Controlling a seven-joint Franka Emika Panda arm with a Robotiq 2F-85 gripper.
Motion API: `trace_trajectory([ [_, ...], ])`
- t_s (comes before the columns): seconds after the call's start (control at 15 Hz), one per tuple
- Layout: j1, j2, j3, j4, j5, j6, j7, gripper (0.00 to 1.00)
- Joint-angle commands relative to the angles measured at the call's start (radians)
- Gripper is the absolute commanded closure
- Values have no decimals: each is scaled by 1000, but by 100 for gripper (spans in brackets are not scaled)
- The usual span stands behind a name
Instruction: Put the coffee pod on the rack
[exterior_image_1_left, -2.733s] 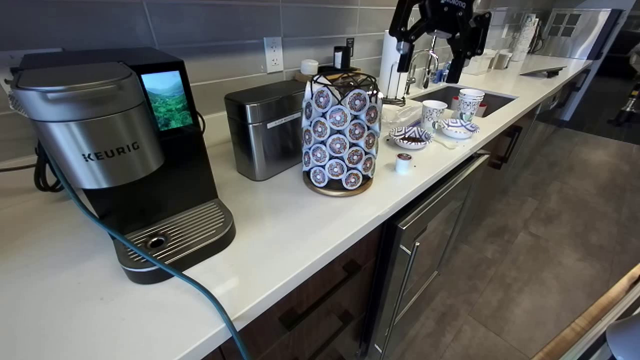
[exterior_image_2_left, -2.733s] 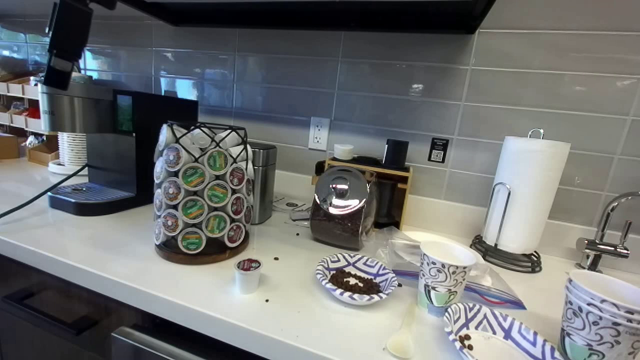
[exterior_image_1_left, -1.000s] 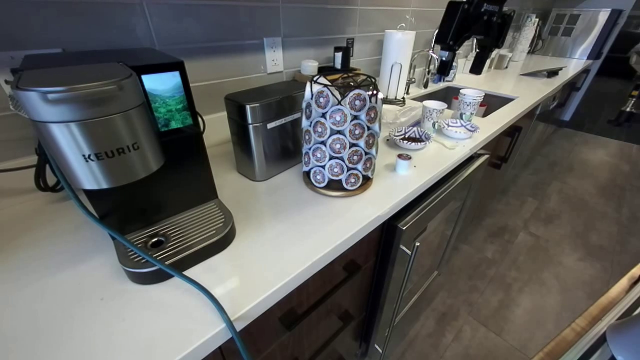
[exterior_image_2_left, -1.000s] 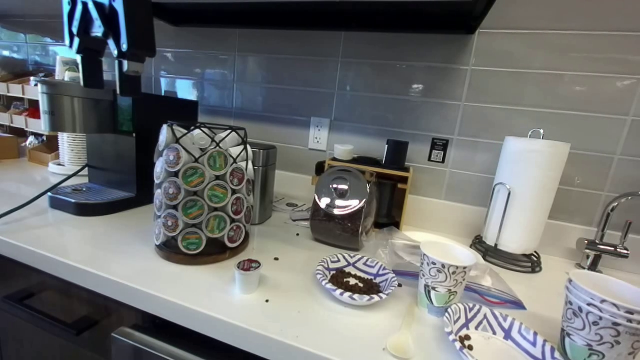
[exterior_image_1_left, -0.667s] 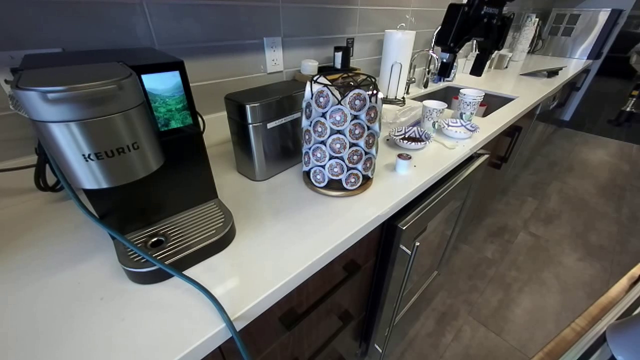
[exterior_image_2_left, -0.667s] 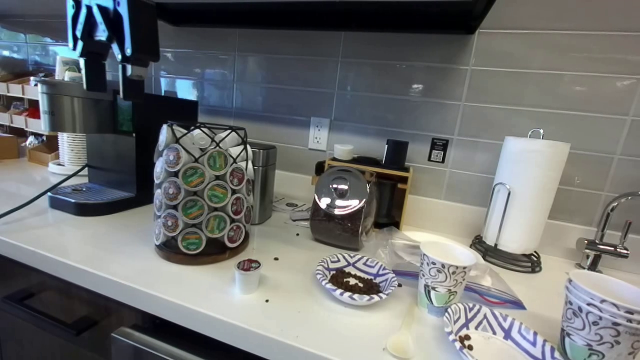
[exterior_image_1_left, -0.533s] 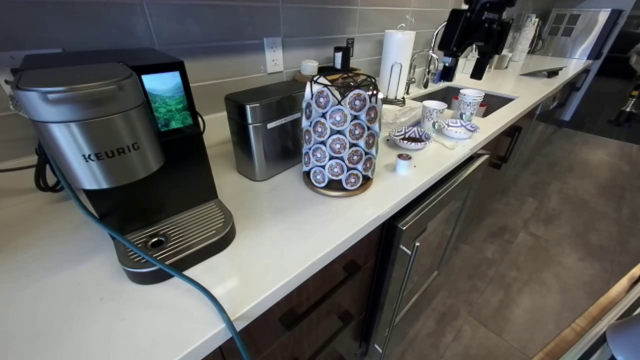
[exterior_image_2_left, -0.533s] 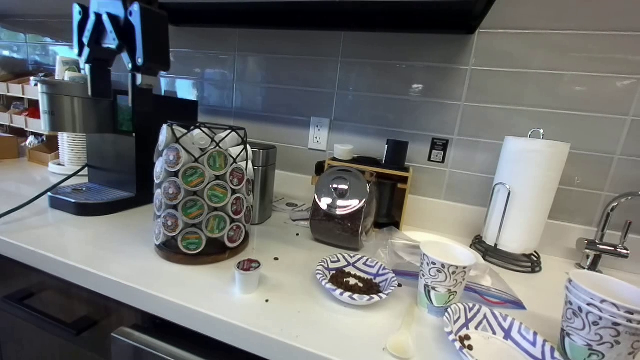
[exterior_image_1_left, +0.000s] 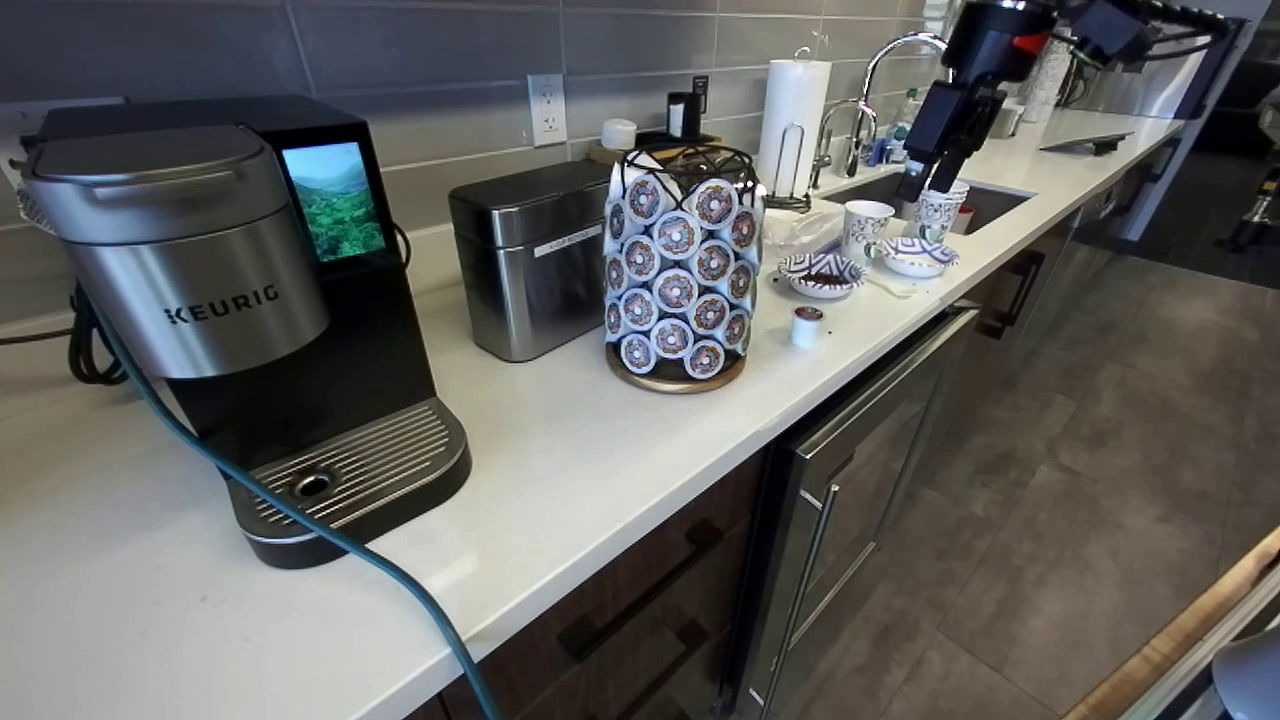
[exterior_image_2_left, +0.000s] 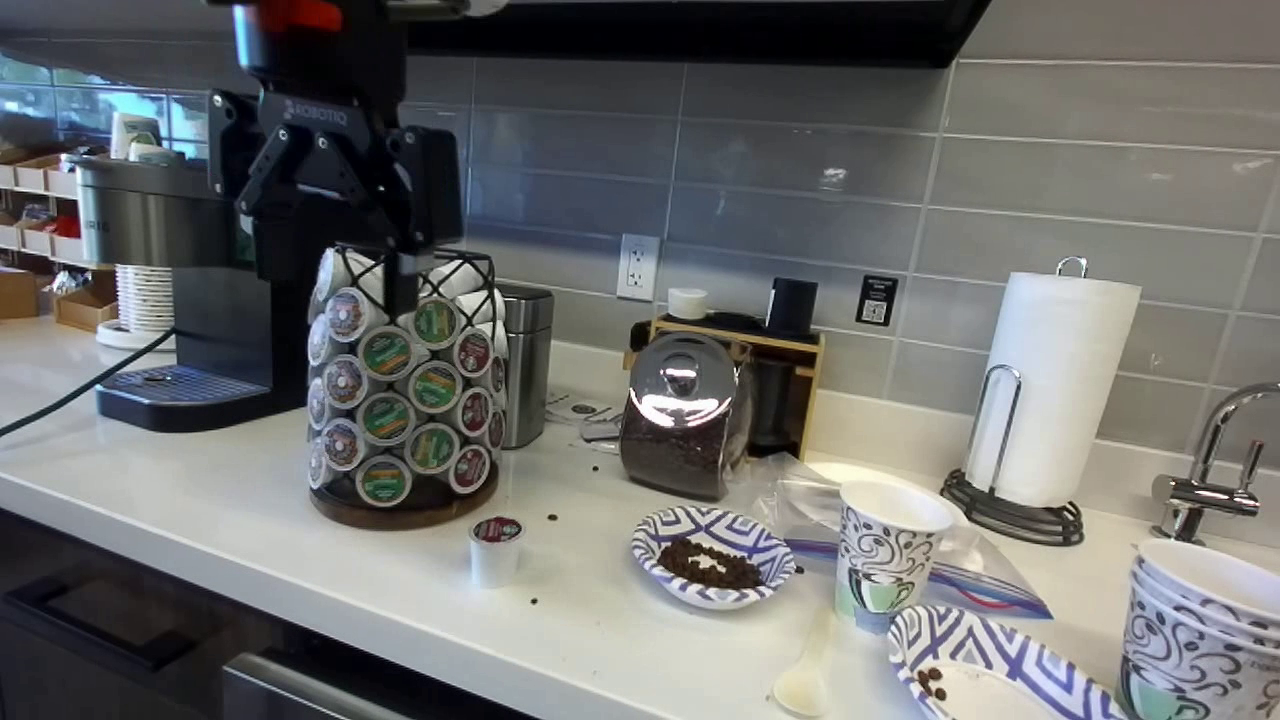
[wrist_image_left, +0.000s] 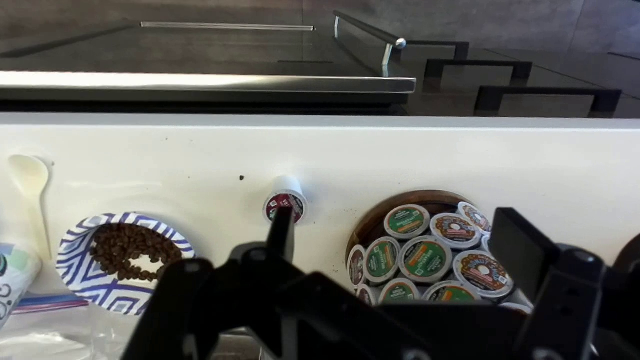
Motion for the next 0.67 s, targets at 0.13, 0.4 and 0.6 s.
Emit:
trace_trajectory([
  [0.13,7,8,-51,-67,4,108,-105,0],
  [0.4,7,16,-73,-91,10,130,-144,0],
  [0.6,11,16,-72,-91,10,130,-144,0],
])
